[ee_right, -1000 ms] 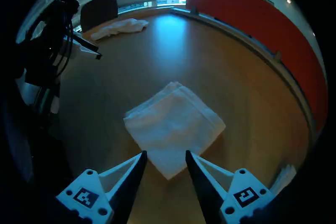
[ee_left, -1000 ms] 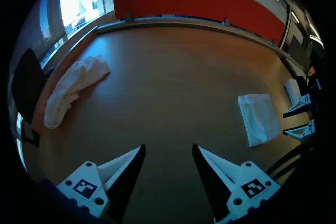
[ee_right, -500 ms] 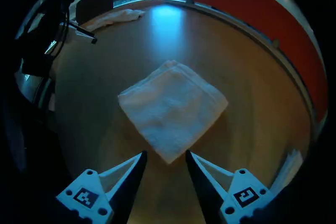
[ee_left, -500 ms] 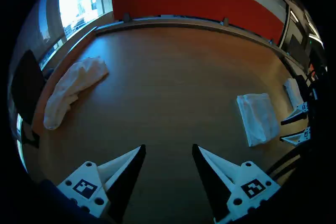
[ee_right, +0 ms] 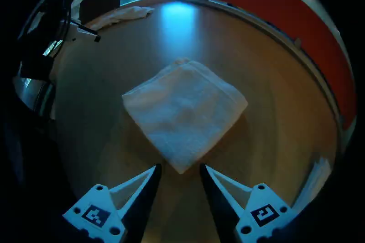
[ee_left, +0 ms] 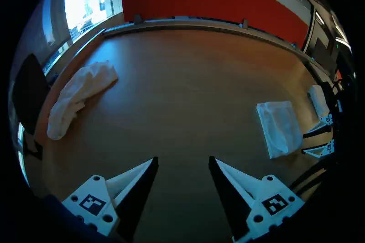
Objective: Fold towel
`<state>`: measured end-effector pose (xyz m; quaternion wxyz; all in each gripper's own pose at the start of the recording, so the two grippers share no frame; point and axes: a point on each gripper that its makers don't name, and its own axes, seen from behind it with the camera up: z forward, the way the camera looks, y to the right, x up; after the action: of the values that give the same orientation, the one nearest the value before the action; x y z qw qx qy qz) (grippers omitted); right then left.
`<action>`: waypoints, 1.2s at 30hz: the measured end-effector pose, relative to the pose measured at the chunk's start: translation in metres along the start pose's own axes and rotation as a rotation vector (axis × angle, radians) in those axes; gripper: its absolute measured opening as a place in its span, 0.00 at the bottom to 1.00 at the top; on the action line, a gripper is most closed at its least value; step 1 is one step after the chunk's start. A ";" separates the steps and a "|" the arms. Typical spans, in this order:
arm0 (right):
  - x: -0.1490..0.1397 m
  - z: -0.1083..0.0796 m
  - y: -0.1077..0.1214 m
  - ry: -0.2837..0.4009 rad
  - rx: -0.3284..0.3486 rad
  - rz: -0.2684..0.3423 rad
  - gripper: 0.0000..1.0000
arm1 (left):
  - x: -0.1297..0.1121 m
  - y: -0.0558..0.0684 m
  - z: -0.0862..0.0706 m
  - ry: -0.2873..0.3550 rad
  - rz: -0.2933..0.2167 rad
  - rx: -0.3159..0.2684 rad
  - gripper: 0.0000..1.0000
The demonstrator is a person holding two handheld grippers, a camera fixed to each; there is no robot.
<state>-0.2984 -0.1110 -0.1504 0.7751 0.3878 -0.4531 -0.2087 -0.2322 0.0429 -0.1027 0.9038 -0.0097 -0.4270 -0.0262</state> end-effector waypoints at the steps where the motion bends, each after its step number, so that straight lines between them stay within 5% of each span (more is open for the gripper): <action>1: 0.000 0.001 0.000 0.000 0.000 0.002 0.61 | 0.000 0.000 0.000 0.000 0.000 0.000 0.81; 15: -0.003 0.005 -0.001 0.003 -0.008 0.018 0.44 | 0.000 0.000 -0.001 0.002 0.004 0.000 0.81; 27: -0.002 0.005 -0.002 0.008 -0.012 0.028 0.08 | -0.001 0.000 -0.001 0.002 0.006 0.000 0.81; 36: 0.008 -0.001 0.005 0.036 -0.040 0.018 0.05 | 0.000 0.002 -0.001 0.005 0.006 -0.003 0.81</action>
<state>-0.2939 -0.1126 -0.1423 0.7925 0.3719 -0.4384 -0.2039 -0.2314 0.0446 -0.1032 0.9049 -0.0124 -0.4247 -0.0242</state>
